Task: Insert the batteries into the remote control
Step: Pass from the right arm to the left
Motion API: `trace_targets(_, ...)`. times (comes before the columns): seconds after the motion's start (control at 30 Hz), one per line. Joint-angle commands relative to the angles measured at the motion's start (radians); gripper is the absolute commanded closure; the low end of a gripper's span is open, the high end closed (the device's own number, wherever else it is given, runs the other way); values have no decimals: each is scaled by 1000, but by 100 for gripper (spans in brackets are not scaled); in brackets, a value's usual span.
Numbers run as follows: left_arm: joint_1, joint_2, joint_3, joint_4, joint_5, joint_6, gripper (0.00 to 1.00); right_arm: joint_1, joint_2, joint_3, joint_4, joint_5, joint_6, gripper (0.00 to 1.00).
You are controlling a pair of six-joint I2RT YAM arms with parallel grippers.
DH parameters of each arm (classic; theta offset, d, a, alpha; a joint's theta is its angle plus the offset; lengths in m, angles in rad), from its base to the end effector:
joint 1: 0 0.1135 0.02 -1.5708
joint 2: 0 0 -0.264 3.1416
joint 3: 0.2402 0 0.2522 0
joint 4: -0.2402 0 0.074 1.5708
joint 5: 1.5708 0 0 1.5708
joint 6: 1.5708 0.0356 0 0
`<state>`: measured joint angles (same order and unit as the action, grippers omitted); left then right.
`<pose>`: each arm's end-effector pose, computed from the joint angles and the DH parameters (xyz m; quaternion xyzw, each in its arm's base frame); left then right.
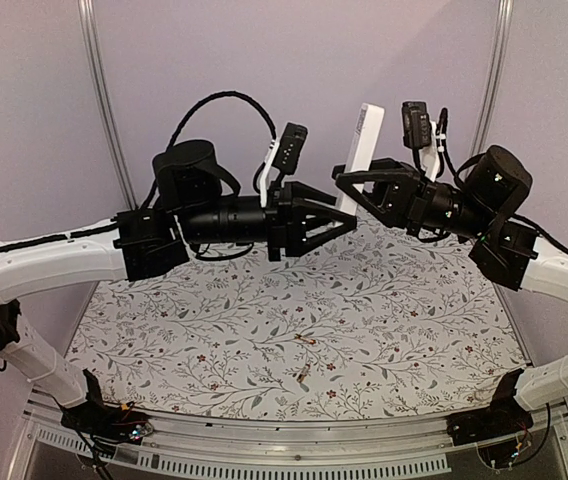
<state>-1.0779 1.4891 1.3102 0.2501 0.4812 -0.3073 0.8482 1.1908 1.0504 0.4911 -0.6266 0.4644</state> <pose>0.1537 -0.3210 0.3996 0.4104 0.5478 -0.5788 0.4433 0.1626 0.2160 0.4191 -0.3519 0.4868 0.6157 0.5100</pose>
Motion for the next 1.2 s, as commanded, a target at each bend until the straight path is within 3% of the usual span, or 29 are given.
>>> trace_targets(0.0, -11, -7, 20, -20, -18, 51, 88, -30, 2, -27, 14, 36, 37, 58)
trace_targets(0.17, -7, -38, 8, -162, -145, 162, 95, -108, -34, -51, -49, 97, 109, 16)
trace_targets(0.3, -7, -60, 4, -281, -292, 260, 98, -142, -75, -1, -304, 158, 114, 6)
trace_targets(0.47, -8, -46, 34, -407, -503, 368, 100, -143, -94, 72, -580, 239, 44, 7)
trace_targets(0.6, -12, -20, 48, -446, -600, 412, 100, -143, -90, 111, -675, 299, 28, 9)
trace_targets(1.03, -73, 88, 129, -537, -773, 510, 100, -143, 30, 188, -734, 275, 82, 24)
trace_targets(1.17, -91, 116, 139, -545, -808, 532, 100, -143, 45, 173, -693, 257, 108, 40)
